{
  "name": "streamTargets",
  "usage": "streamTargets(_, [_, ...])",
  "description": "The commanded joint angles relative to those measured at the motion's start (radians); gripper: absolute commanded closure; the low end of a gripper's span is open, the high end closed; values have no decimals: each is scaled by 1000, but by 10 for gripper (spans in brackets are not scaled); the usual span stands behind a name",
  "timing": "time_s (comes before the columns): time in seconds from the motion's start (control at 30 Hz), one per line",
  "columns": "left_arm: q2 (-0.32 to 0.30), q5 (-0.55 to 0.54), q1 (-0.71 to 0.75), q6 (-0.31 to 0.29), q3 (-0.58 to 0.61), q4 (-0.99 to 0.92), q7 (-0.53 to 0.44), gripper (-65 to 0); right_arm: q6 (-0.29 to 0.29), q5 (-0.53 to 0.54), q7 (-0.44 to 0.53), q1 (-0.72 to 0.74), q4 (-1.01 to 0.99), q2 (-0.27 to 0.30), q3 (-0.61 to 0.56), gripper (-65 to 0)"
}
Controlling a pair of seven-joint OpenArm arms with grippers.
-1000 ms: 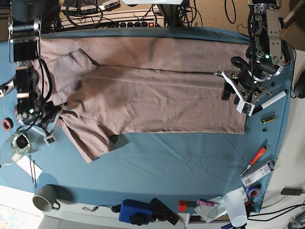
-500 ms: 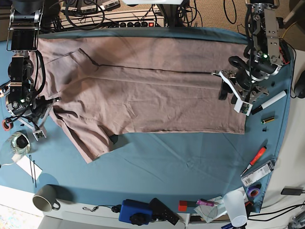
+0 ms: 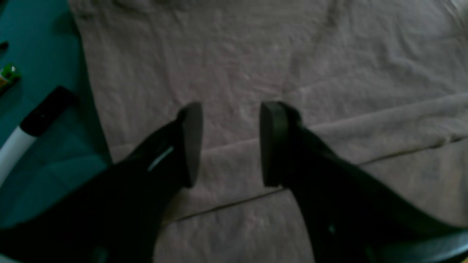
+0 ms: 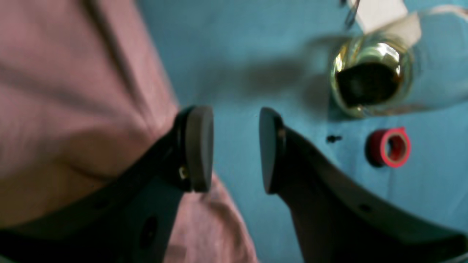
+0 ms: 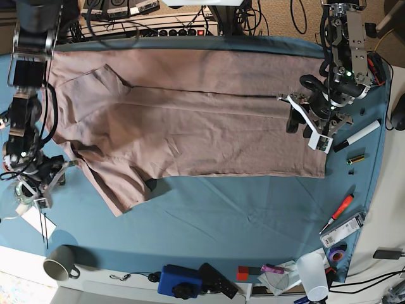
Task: Fold the T-shirt properly
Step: 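Pull the sleeve corner inward with the right gripper, left gripper holding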
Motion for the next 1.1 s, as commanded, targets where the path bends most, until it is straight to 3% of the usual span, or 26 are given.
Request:
streamTargets(0.0, [-6,-10,-7,0,-3,16,-24,-262,25,2,19,50,-36,5,6,-215])
streamTargets(0.17, [-6,-10,-7,0,-3,16,-24,-262,128,1,29,155,-261,-60,6,-215])
streamTargets(0.3, [-6,-10,-7,0,-3,16,-24,-262,127,-3,42,175,-354,-99,6,-215])
streamTargets(0.5, [-6,-10,-7,0,-3,16,-24,-262,128,7,-3,151,-365,-111,6,-214])
streamTargets(0.53, [-6,-10,-7,0,-3,16,-24,-262,128,15,-29,150,-365,-111,6,-198])
streamTargets(0.63, [-6,-10,-7,0,-3,16,-25,-262,120,49,-151,151,-365,-110,6,-24])
streamTargets(0.67, [-6,-10,-7,0,-3,16,-25,-262,120,55,-178,150,-365,-110,6,0])
streamTargets(0.9, [-6,-10,-7,0,-3,16,-25,-262,119,68,-195,140,-362,-109,6,0])
streamTargets(1.07, [-5,-10,-7,0,-3,16,-25,-262,154,224,-248,101,-286,-101,7,0])
